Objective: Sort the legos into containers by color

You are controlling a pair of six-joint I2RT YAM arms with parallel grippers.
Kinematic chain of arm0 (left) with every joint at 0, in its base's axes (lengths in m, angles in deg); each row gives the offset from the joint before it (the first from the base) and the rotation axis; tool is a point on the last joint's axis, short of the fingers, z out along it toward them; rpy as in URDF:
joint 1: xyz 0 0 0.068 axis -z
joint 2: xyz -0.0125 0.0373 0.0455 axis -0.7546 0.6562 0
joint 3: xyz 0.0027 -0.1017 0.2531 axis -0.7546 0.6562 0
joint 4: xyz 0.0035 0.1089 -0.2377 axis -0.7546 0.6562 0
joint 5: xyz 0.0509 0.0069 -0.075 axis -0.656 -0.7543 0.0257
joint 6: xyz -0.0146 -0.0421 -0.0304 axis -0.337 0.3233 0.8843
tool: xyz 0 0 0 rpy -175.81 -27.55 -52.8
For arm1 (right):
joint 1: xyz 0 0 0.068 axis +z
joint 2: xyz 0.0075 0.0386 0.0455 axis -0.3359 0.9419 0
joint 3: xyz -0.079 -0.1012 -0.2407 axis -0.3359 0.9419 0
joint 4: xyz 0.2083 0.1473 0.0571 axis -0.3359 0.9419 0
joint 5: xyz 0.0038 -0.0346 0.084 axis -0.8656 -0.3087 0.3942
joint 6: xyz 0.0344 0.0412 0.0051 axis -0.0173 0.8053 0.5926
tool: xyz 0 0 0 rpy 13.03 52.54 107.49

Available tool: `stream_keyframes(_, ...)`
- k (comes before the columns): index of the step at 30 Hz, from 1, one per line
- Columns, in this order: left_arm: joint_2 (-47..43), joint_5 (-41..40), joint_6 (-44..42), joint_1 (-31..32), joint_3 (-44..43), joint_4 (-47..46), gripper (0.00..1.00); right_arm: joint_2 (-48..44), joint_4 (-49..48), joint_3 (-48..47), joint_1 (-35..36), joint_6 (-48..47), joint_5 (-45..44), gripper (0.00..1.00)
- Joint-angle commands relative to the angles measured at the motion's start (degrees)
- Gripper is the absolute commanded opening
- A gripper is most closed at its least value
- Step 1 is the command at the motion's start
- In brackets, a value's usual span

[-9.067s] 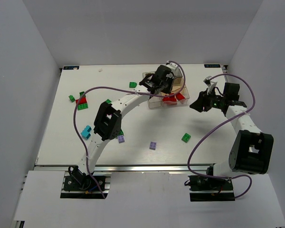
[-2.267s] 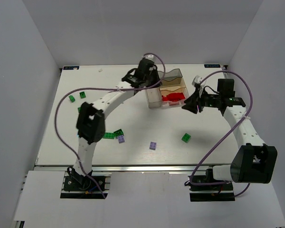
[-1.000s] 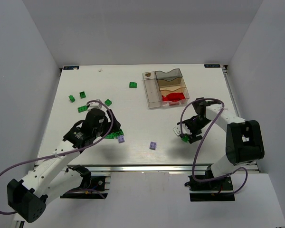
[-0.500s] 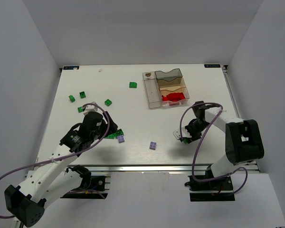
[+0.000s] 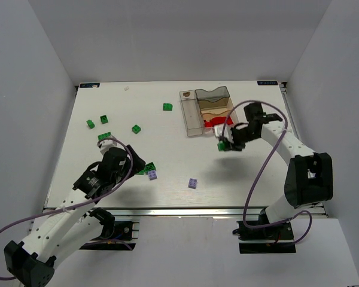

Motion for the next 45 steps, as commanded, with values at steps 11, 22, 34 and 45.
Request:
stream_keyframes(11, -1.7, -1.7, 7.8, 0.2, 0.4, 0.4, 0.92, 10.3, -41.7, -19.0, -0.5, 58.5, -9.6, 0.00)
stream_keyframes(22, 1.8, 0.4, 8.8, 0.2, -7.7, -5.7, 0.94, 26.9, -38.1, -39.0, -1.3, 60.5, -12.5, 0.04)
stream_keyframes(34, 8.0, 1.8, 1.5, 0.2, -9.5, -1.3, 0.94, 32.5, -34.0, -39.8, -2.4, 51.8, -11.8, 0.24)
stream_keyframes(45, 16.8, 3.5, -11.8, 0.2, -13.0, 1.4, 0.95, 34.7, -32.4, -41.8, -3.6, 50.0, -12.4, 0.60)
